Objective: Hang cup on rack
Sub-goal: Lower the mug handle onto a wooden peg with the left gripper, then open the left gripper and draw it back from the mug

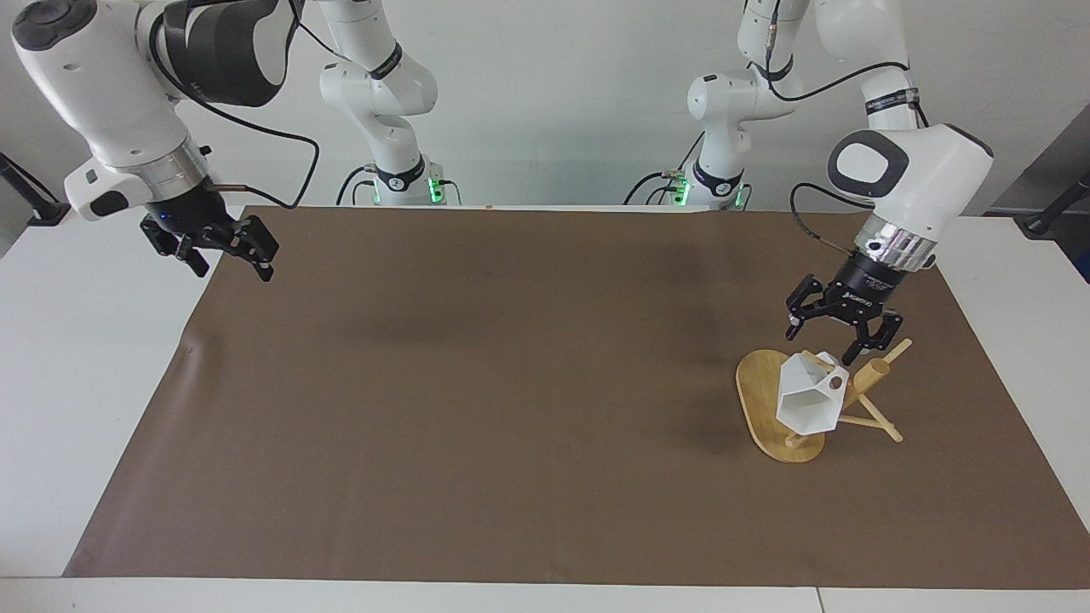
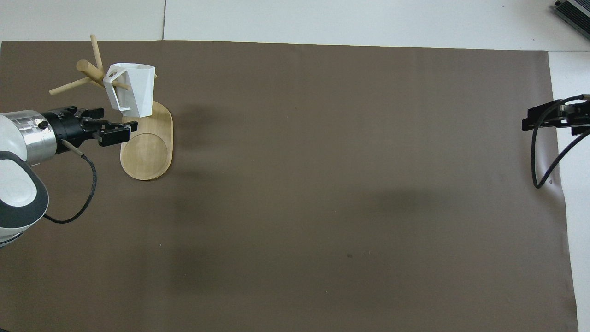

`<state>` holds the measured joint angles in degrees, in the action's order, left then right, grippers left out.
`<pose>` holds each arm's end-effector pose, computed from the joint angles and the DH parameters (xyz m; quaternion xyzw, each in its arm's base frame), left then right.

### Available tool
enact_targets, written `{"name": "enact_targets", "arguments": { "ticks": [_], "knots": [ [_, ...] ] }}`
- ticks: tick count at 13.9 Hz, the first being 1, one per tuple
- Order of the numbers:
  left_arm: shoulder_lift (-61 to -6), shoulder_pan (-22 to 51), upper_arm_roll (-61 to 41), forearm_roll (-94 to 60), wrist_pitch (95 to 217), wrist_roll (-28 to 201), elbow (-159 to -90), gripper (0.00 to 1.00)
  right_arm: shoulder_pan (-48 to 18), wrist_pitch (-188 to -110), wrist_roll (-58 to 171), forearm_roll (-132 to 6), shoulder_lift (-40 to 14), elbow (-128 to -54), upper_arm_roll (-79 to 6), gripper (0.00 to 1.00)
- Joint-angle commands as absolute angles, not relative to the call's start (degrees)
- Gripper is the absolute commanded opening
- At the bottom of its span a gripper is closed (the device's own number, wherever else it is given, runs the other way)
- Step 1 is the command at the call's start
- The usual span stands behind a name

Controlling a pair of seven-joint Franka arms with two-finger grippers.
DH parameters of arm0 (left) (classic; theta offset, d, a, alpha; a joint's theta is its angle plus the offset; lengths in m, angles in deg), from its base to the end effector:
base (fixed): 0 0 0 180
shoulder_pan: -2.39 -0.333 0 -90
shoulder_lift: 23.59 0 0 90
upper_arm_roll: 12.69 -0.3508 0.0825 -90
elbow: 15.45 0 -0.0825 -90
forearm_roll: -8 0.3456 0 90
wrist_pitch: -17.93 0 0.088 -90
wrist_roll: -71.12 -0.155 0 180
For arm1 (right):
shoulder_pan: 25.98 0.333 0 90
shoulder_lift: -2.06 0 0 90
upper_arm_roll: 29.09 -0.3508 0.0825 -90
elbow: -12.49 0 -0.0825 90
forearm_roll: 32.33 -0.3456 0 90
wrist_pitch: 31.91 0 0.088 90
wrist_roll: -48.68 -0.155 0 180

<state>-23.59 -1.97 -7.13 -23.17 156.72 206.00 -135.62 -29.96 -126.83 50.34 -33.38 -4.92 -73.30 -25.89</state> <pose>0.5577 -0.0303 0.4671 0.2168 0.9411 -0.1341 0.2221 0.5635 -0.0663 0.5854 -0.9986 0.0485 -0.0192 0.0043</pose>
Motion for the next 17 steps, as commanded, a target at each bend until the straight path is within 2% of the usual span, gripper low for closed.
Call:
{"name": "enact_targets", "arguments": {
  "ticks": [1, 8, 17],
  "knots": [
    [-20.4, -2.9, -7.2, -15.9, 148.4, 207.3, -134.7, 1.00, -29.9, -126.5, 51.4, -32.6, -3.4, -74.7, -26.0, 1.00],
    [-14.1, -4.5, -7.1, -2.3, 132.7, 204.9, -131.9, 1.00, -29.9, -126.5, 51.3, -32.7, -3.3, -74.7, -26.1, 1.00],
    [-13.9, -8.7, -7.3, -1.5, 124.0, 166.5, -124.3, 1.00, -29.2, -125.3, 51.5, -32.7, -2.5, -74.6, -26.7, 1.00]
  ]
}}
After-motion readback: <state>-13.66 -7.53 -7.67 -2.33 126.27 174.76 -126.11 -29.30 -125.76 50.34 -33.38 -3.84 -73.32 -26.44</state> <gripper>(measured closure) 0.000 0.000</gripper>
